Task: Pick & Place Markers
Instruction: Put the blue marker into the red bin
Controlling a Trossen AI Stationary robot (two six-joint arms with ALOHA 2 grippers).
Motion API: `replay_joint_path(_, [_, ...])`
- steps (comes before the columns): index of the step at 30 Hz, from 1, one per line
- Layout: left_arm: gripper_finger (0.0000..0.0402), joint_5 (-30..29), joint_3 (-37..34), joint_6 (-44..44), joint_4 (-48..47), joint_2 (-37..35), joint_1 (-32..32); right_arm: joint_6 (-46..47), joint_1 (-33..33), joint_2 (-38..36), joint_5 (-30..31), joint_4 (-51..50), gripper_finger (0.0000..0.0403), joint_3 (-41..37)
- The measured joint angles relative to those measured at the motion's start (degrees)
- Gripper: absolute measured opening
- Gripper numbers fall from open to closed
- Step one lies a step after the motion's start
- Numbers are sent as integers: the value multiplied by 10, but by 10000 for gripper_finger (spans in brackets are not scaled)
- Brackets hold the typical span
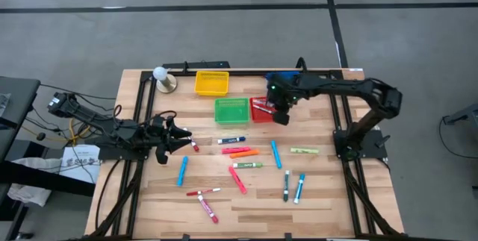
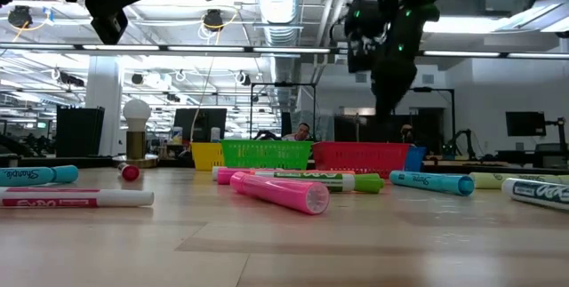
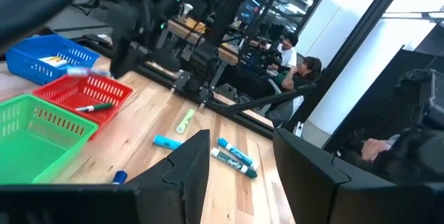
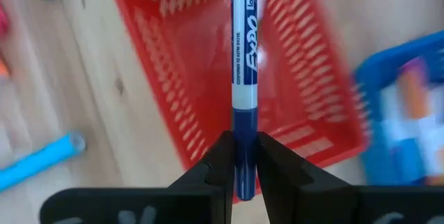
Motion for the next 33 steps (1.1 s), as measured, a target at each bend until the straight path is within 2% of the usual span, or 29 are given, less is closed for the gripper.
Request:
replay_joint_path(7, [159,0,0,-1,4,1,0,18,4,46,-18,-22,38,0])
replay_joint_path(26, [159,0,0,-1,10,1,0,60,5,48,-46,-29,49,1])
replay_joint_path(33, [159,0,0,-1,12,1,0,60,5,48,-46,-23,73,1])
